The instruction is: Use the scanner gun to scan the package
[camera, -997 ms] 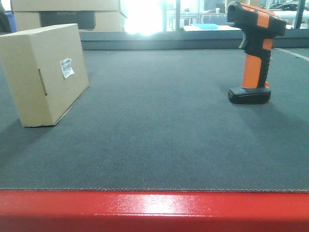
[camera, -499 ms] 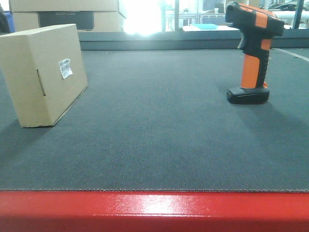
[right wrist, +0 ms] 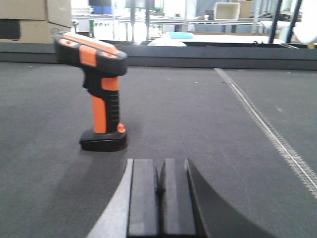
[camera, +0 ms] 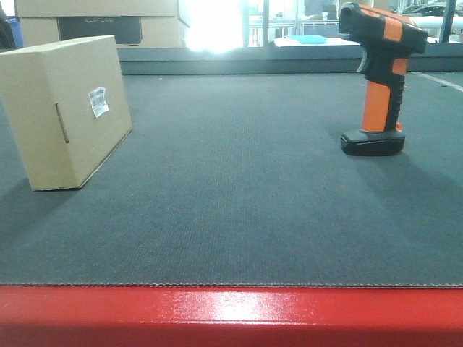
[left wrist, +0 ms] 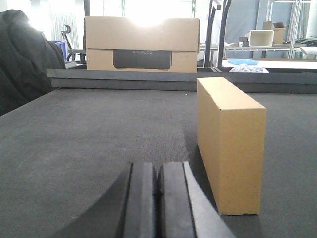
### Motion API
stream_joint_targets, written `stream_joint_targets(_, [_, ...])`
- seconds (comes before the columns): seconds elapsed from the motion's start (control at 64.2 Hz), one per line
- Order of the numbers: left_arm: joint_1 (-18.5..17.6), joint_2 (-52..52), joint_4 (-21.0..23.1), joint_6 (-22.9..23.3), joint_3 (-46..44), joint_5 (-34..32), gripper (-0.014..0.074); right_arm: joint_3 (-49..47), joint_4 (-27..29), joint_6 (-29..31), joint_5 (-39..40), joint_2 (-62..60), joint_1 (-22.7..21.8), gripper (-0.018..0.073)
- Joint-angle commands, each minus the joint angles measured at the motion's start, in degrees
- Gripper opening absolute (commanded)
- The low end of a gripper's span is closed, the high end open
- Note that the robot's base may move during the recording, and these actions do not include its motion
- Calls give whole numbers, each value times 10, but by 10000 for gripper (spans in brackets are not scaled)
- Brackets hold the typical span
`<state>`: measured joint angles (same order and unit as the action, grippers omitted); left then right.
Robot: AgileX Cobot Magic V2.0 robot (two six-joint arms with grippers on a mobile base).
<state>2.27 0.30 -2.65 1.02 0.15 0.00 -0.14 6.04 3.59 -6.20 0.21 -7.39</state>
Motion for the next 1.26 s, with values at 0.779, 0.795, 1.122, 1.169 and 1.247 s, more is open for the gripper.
stream_joint_targets(0.779, [-1,-3,-2,1,-2,-10,-111,1,7,3,6,-2,-11,-153])
stream_joint_targets(0.795, [-1,-3,-2,1,-2,-10,-111,1,7,3,6,-2,-11,-153])
stream_joint_targets(1.122, [-1,-3,-2,1,-2,-10,-111,1,7,3,6,-2,-11,-153])
stream_joint_targets(1.169, [-1,-3,-2,1,-2,-10,-111,1,7,3,6,-2,-11,-153])
stream_joint_targets(1.247, [-1,-3,-2,1,-2,-10,-111,1,7,3,6,-2,-11,-153])
